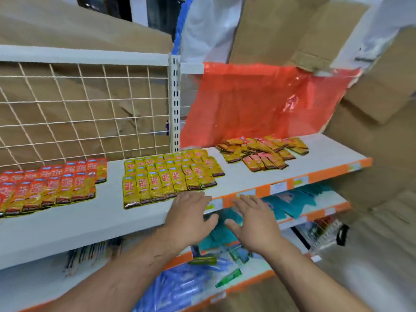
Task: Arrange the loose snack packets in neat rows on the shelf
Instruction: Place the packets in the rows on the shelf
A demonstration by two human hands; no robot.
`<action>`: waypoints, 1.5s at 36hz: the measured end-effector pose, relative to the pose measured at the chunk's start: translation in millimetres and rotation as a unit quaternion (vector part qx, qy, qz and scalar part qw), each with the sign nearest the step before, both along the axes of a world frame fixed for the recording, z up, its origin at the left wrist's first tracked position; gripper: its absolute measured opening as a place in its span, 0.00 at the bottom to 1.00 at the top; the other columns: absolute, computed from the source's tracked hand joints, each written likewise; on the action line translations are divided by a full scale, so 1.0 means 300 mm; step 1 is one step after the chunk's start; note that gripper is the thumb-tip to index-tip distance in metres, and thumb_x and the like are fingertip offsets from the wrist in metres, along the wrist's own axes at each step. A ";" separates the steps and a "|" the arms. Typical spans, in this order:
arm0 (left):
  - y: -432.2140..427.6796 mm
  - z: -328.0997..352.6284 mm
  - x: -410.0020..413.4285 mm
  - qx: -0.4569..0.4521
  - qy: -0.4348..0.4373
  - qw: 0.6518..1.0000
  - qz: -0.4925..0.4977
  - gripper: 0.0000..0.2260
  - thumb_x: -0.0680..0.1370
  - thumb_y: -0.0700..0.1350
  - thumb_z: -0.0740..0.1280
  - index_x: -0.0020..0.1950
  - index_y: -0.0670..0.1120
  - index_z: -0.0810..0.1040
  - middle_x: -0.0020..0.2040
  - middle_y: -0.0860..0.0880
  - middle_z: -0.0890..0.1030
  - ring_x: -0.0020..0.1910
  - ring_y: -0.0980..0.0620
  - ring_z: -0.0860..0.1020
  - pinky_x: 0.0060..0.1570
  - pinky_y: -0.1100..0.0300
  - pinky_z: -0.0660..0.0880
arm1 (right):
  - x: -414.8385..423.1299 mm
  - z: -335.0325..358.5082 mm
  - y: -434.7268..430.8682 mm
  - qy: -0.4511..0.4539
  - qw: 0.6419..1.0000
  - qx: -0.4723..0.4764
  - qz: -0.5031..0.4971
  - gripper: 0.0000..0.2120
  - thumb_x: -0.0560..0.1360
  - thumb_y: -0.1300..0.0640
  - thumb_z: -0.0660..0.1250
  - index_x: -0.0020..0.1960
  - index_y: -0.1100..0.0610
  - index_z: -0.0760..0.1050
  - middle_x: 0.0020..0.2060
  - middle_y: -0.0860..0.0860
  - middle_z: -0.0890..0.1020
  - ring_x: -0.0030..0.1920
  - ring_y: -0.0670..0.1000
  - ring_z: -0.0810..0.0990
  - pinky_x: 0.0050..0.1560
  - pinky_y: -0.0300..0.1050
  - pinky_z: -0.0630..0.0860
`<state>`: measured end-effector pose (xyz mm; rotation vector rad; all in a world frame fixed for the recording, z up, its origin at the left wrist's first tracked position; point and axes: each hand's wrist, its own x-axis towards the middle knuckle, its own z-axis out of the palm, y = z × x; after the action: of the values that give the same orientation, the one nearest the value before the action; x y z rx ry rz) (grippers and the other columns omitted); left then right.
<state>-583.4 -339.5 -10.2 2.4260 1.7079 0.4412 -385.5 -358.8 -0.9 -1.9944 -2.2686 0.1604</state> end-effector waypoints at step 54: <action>0.756 -0.174 1.061 0.010 -0.104 0.952 0.289 0.11 0.76 0.52 0.67 0.54 0.48 0.78 0.56 0.46 0.73 0.56 0.46 0.72 0.46 0.53 0.75 | 0.878 -0.188 1.034 0.186 0.982 -0.007 -0.041 0.20 0.70 0.35 0.69 0.51 0.48 0.72 0.47 0.44 0.76 0.48 0.51 0.77 0.40 0.45 0.70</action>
<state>-265.1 -112.6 -62.3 1.7654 2.2935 0.7470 -122.3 -48.6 -57.3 -1.8716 -1.9558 0.4973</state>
